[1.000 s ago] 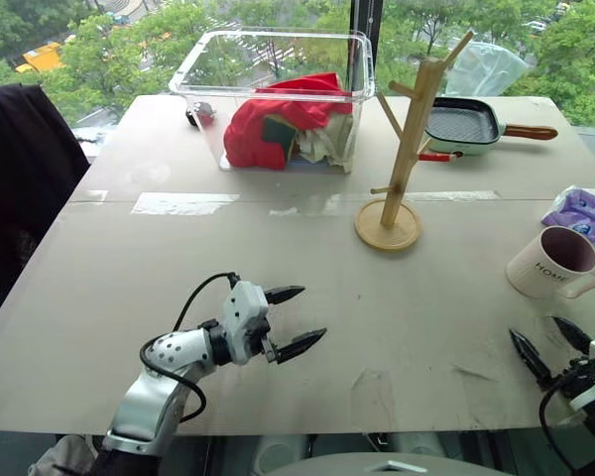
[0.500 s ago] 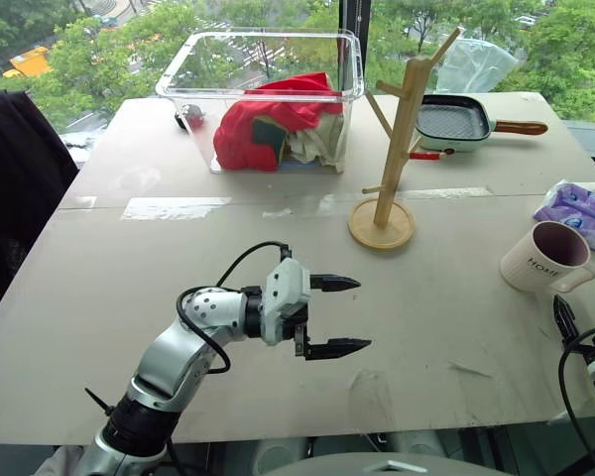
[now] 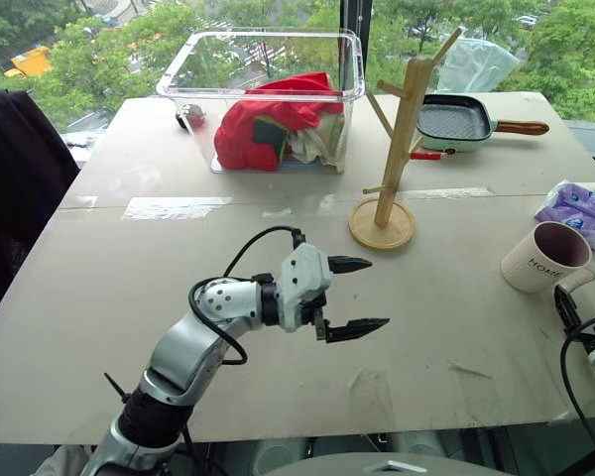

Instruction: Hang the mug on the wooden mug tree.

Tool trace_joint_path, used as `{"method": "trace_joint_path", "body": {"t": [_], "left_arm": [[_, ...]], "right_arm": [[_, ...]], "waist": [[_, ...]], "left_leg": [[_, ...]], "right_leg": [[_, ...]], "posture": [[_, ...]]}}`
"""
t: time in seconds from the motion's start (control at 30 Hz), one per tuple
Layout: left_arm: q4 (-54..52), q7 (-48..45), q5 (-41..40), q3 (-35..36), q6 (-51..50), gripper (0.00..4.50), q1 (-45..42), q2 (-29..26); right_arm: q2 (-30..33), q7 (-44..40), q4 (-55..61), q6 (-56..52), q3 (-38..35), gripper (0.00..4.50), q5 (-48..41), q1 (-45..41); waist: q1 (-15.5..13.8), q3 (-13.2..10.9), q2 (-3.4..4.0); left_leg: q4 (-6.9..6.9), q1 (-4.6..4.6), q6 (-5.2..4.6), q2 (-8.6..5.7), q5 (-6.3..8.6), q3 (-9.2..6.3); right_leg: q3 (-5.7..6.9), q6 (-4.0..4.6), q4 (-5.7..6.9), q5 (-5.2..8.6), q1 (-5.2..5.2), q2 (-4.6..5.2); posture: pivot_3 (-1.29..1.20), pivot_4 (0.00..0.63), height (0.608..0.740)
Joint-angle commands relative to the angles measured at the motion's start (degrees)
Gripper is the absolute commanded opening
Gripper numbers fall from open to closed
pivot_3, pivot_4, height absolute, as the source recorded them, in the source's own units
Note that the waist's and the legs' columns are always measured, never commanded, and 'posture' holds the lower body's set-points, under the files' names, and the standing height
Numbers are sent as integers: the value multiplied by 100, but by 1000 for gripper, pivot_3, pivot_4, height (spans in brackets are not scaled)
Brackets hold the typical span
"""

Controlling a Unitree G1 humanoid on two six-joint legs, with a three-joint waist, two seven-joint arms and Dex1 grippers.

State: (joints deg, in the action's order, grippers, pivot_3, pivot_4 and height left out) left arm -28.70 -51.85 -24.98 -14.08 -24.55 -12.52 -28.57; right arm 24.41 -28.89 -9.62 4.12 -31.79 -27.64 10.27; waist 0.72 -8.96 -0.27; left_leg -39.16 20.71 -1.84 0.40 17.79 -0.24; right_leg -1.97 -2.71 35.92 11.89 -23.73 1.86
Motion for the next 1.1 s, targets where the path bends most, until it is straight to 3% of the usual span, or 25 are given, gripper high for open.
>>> {"method": "trace_joint_path", "body": {"t": [0.03, 0.13, 0.27, 0.33, 0.4, 0.67, 0.8, 0.9, 1.0, 1.1], "left_arm": [[-294, 77, -132, 53, -4, 4500, -129, 46], [-360, 121, -165, 64, -36, 4500, -150, 58], [-430, 175, -207, 95, -82, 4500, -163, 46], [-454, 198, -225, 106, -97, 4500, -148, 34], [-456, 232, -254, 131, -122, 4500, -152, 38], [-223, 271, -294, 278, 129, 4500, 44, 117], [86, 348, -276, 580, 633, 4500, 499, 317], [313, 404, -541, 931, 1133, 4500, 907, 713], [558, 522, -758, 1272, 1784, 4500, 1239, 1315], [621, 416, -551, 1210, 2179, 4500, 1465, 1447]], "right_arm": [[172, -168, -211, 159, -54, 4413, 20, -220], [195, -282, -444, 194, -56, 3535, 9, -401], [238, -508, -624, 253, -44, 1811, -25, -547], [247, -615, -657, 239, -28, 728, -39, -564], [247, -672, -690, 241, -15, 176, -25, -584], [391, -968, -515, 292, 84, 61, 75, -556], [771, -1301, 299, 2, 438, 61, 174, -393], [1219, -1392, 1448, -742, 836, 61, 118, -409], [1790, -964, 2655, -1793, 1368, 61, 490, -842], [2335, -836, 3155, -2741, 1717, 61, 590, -1559]], "waist": [[4, 0, 0], [5, 0, 0], [4, 0, 0], [2, 0, 0], [0, 0, 0], [5, 0, 0], [24, -1, 6], [39, -5, 11], [31, -10, 7], [-15, -14, -5]], "left_leg": [[0, 0, 0, 0, 0, 2], [-1, -3, 0, -2, 0, 5], [0, -1, 0, -1, 0, 3], [0, -1, 0, -1, 0, 4], [-1, -1, 0, -1, 0, 3], [0, -2, 0, -1, 0, 3], [0, -5, 0, 1, 0, 10], [1, -6, 0, 8, 0, 13], [-4, -6, 0, 10, 0, 14], [-9, -3, 0, -1, -1, 5]], "right_leg": [[-2, 0, 0, 0, 0, 0], [-6, 0, 1, 0, 1, 0], [-5, -1, 0, -1, 0, -1], [-5, -1, 0, -1, 0, 0], [-5, -1, 0, -1, 1, 0], [-5, -1, 1, -1, 1, 0], [-14, -1, 1, -1, 0, 0], [-18, -1, 2, -1, -1, -3], [-19, -7, 3, -4, -1, 1], [-11, -10, 3, -6, -2, -2]], "posture": [[0, 150, 740], [0, 150, 740], [0, 150, 740], [0, 150, 740], [0, 150, 740], [0, 150, 740], [0, 150, 740], [0, 150, 740], [0, 150, 740], [0, 150, 740]]}}
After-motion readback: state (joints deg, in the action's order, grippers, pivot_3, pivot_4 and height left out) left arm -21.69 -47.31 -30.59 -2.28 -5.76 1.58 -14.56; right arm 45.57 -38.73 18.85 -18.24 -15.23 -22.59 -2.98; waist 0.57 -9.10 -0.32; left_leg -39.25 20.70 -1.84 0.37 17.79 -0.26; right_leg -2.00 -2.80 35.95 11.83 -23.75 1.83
